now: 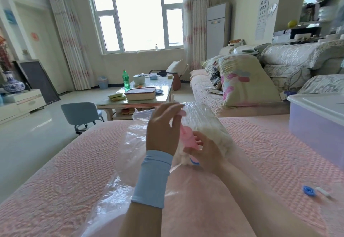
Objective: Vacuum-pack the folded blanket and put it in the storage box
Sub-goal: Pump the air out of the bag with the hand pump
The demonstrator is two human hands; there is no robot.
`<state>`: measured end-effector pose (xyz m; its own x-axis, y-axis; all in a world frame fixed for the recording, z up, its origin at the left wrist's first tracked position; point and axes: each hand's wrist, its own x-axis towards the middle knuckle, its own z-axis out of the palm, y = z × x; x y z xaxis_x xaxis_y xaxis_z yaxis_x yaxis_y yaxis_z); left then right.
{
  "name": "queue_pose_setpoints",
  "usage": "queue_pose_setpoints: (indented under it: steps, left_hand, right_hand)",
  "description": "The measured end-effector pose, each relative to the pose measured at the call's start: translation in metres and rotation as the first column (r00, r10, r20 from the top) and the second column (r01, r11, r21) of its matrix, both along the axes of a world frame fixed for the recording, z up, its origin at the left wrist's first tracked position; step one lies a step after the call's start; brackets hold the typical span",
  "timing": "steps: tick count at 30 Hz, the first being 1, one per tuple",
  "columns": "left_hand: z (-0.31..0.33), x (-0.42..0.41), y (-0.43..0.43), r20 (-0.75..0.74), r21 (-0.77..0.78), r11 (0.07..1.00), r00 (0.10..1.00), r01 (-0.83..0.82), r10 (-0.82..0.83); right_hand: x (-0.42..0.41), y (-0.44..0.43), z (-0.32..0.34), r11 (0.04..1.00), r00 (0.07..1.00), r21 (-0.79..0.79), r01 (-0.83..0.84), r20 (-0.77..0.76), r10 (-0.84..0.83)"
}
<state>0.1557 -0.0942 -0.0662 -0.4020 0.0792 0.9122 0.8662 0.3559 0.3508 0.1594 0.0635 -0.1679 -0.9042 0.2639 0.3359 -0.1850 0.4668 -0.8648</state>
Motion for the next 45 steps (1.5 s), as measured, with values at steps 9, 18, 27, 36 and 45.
queue_pose_setpoints:
  steps: [9, 18, 27, 36, 45]
  left_hand:
    - [-0.023, 0.000, 0.005, 0.249, -0.248, 0.964, 0.968, 0.093, -0.030]
    - [0.033, 0.004, -0.016, -0.186, 0.146, 0.986, 0.977, -0.080, 0.107]
    - [-0.023, 0.002, 0.003, 0.276, -0.183, 0.978, 0.960, 0.096, -0.043]
    - [0.010, 0.006, -0.005, -0.102, 0.130, 0.987, 0.989, -0.093, 0.107]
    - [0.009, 0.006, -0.010, 0.067, -0.070, 0.997, 0.998, 0.024, -0.020]
  right_hand:
    - [0.000, 0.000, -0.001, 1.000, 1.000, -0.010, -0.010, -0.013, 0.010]
    - [0.001, -0.001, -0.001, 1.000, 1.000, 0.000, -0.023, 0.017, 0.023]
    - [0.002, -0.005, -0.001, 1.000, 1.000, 0.010, 0.004, -0.002, -0.004]
    - [-0.002, -0.004, -0.004, 0.999, 1.000, 0.047, -0.011, 0.024, 0.010]
    - [0.000, -0.002, -0.002, 0.999, 1.000, 0.021, -0.025, 0.003, 0.025]
